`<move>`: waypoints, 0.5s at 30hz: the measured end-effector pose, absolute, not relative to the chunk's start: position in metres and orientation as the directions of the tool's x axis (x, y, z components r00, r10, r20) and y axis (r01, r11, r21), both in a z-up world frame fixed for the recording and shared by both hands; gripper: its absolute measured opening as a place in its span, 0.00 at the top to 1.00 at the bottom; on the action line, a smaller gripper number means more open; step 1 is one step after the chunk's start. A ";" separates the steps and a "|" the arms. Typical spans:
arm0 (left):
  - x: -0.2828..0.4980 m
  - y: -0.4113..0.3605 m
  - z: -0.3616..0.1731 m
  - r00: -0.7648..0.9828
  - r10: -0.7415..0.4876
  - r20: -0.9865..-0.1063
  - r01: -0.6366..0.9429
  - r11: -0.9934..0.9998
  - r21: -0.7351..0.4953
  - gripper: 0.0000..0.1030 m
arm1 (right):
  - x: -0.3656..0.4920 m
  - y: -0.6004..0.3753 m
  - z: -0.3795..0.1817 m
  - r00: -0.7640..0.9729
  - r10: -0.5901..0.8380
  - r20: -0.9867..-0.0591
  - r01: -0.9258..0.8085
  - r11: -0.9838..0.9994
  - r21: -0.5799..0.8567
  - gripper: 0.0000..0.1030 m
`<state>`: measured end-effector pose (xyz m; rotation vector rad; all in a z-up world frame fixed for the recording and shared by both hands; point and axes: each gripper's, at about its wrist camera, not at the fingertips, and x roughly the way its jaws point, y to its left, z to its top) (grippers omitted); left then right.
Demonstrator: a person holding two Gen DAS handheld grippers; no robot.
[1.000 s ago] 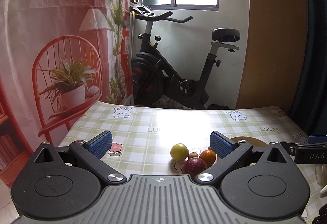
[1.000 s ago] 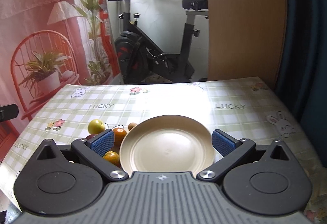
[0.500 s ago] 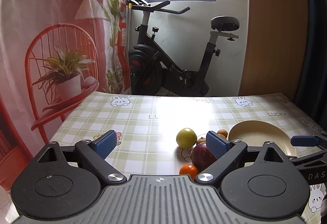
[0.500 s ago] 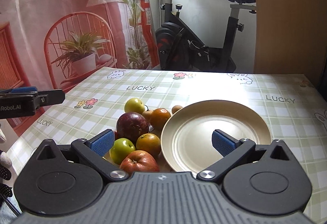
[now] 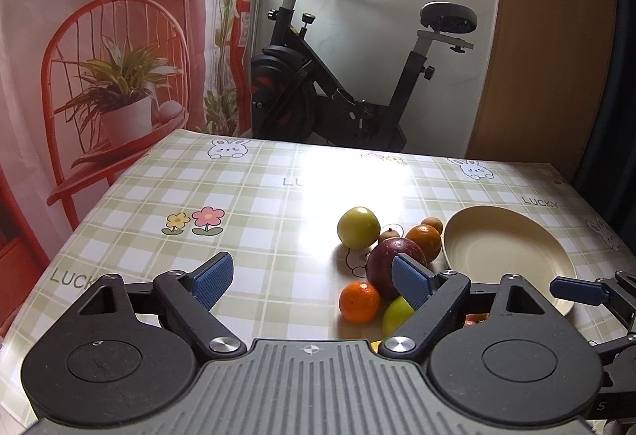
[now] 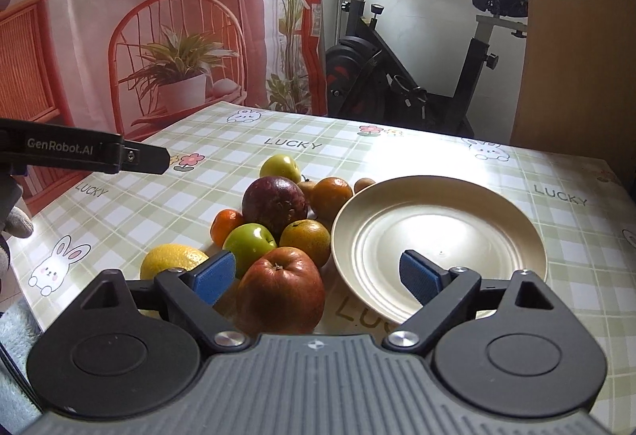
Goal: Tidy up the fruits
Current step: 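Move the left tool down to the large red apple and close on it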
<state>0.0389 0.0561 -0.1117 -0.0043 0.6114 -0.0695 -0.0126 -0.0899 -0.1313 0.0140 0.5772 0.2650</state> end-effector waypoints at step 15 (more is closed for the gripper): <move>0.056 0.019 -0.135 0.663 -0.356 -0.658 0.347 0.926 -0.151 0.47 | 0.002 -0.088 -0.165 0.697 0.382 -0.607 -0.332 0.922 0.199 0.32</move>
